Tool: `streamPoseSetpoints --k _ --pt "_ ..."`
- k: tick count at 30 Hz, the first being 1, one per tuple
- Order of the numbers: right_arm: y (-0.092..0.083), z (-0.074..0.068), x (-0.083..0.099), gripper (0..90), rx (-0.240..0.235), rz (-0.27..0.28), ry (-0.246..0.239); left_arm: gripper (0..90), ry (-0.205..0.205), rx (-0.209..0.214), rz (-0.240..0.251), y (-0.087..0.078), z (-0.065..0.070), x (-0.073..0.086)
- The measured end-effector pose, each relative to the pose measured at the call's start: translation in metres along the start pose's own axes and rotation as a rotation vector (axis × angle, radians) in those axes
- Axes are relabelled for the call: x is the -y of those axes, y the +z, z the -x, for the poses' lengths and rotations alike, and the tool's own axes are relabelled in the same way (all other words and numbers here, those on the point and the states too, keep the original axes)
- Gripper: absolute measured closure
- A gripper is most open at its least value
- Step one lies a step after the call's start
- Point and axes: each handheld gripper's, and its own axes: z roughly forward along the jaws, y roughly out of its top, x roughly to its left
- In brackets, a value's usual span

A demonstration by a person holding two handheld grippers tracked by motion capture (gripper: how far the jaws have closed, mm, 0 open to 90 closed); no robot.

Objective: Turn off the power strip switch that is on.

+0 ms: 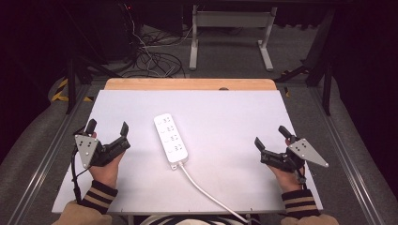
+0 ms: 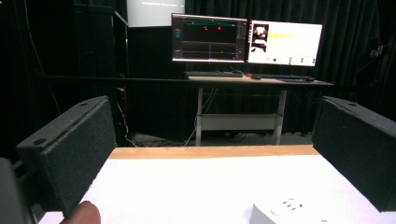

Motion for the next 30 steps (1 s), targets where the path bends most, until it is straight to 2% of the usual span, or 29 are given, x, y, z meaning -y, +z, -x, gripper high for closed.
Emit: streamPoseSetpoints --k 30 --pt "-0.0017 0.0008 0.0009 4.5 0.006 -0.004 0.003 0.5 0.004 0.003 -0.008 0.0028 0.0011 0.0009"
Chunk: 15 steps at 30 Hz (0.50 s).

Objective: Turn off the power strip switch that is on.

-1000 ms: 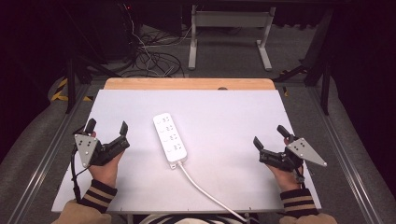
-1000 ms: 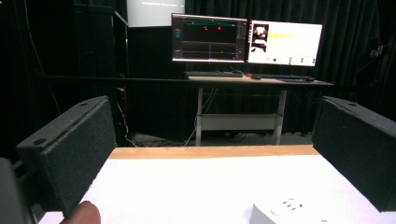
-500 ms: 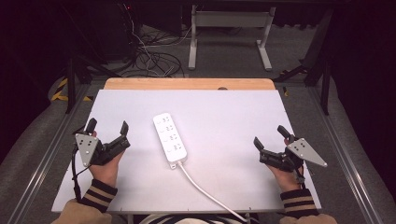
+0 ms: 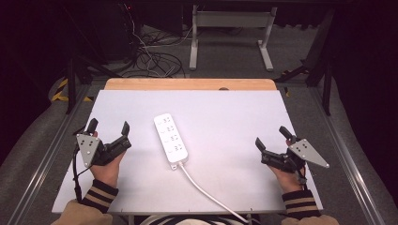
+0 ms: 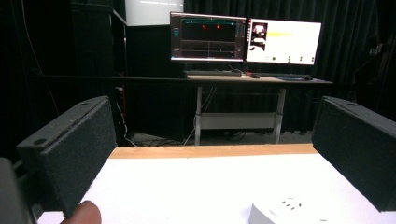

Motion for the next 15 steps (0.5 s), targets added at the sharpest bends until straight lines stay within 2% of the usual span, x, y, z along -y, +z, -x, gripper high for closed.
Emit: streamPoseSetpoints --k 15 --pt "0.0023 -0.0007 0.0004 4.6 -0.004 -0.002 -0.003 0.5 0.004 -0.004 -0.002 -0.0010 -0.0007 0.0000"
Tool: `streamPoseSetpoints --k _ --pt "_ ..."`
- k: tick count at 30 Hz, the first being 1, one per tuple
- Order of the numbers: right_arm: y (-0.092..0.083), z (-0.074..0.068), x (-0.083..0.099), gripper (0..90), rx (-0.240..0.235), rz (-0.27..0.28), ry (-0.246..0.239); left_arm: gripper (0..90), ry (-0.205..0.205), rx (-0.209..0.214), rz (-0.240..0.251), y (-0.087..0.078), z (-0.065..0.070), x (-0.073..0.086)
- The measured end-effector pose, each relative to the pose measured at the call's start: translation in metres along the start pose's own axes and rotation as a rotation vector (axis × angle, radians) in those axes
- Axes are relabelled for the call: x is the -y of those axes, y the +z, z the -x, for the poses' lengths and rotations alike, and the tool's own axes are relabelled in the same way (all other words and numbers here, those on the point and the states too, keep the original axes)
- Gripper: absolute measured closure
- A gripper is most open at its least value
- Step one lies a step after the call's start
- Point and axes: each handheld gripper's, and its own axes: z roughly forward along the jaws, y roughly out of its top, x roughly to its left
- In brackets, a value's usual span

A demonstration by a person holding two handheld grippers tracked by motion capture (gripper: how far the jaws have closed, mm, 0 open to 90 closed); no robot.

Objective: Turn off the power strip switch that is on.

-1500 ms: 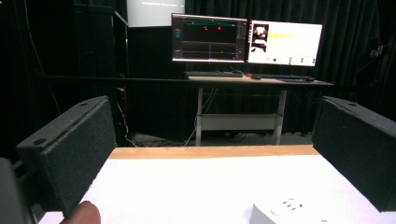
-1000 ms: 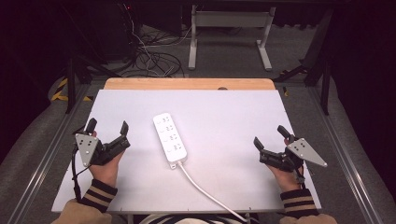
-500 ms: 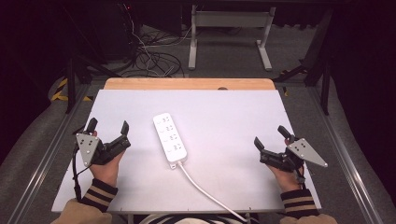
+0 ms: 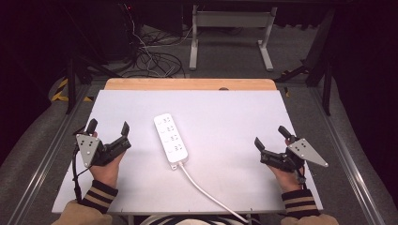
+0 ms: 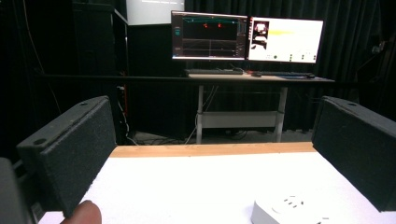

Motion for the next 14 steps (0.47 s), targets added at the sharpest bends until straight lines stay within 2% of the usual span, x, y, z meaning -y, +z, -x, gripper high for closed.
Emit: streamPoseSetpoints --k 14 --pt "0.0018 0.0018 0.0008 4.4 -0.004 -0.007 0.005 0.5 0.000 -0.007 -0.007 0.0018 -0.0001 0.0011"
